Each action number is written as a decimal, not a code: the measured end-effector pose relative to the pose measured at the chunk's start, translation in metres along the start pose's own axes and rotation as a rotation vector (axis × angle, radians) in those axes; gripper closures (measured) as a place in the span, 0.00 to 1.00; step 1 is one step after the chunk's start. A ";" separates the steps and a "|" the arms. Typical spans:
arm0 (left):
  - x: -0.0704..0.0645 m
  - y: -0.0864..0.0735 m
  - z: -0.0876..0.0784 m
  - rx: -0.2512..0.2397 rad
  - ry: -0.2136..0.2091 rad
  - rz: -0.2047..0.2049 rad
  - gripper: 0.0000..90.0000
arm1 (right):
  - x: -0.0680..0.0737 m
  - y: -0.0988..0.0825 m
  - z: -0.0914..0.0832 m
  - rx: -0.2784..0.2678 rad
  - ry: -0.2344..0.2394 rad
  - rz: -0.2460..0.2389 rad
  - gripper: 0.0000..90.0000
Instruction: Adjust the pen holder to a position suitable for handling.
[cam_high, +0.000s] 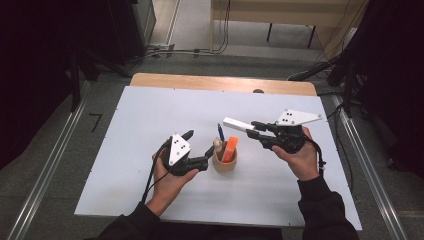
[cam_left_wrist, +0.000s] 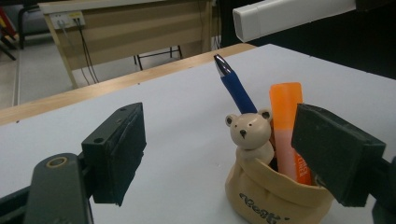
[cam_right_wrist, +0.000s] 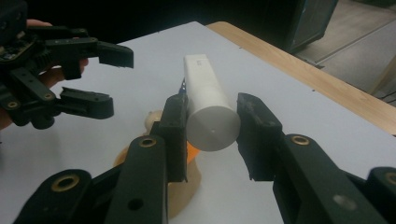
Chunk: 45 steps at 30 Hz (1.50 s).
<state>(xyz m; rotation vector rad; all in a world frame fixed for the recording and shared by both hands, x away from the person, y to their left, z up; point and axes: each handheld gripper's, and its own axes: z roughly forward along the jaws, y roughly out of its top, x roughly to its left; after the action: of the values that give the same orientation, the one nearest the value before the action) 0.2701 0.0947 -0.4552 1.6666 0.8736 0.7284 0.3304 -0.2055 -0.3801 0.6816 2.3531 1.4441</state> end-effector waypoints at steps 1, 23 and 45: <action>0.000 0.000 0.000 0.001 0.000 0.005 0.21 | 0.002 0.001 0.000 0.000 0.003 -0.005 0.70; -0.014 -0.004 0.002 -0.001 0.061 0.171 0.21 | 0.033 0.005 0.025 0.066 0.105 -0.054 0.70; -0.032 -0.019 0.006 0.021 0.144 0.458 0.52 | 0.050 -0.001 0.052 0.159 0.178 -0.042 0.70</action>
<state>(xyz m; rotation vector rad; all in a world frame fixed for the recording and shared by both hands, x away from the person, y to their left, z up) 0.2539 0.0680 -0.4759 1.8740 0.5986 1.1647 0.3124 -0.1400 -0.4046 0.5586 2.6242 1.3613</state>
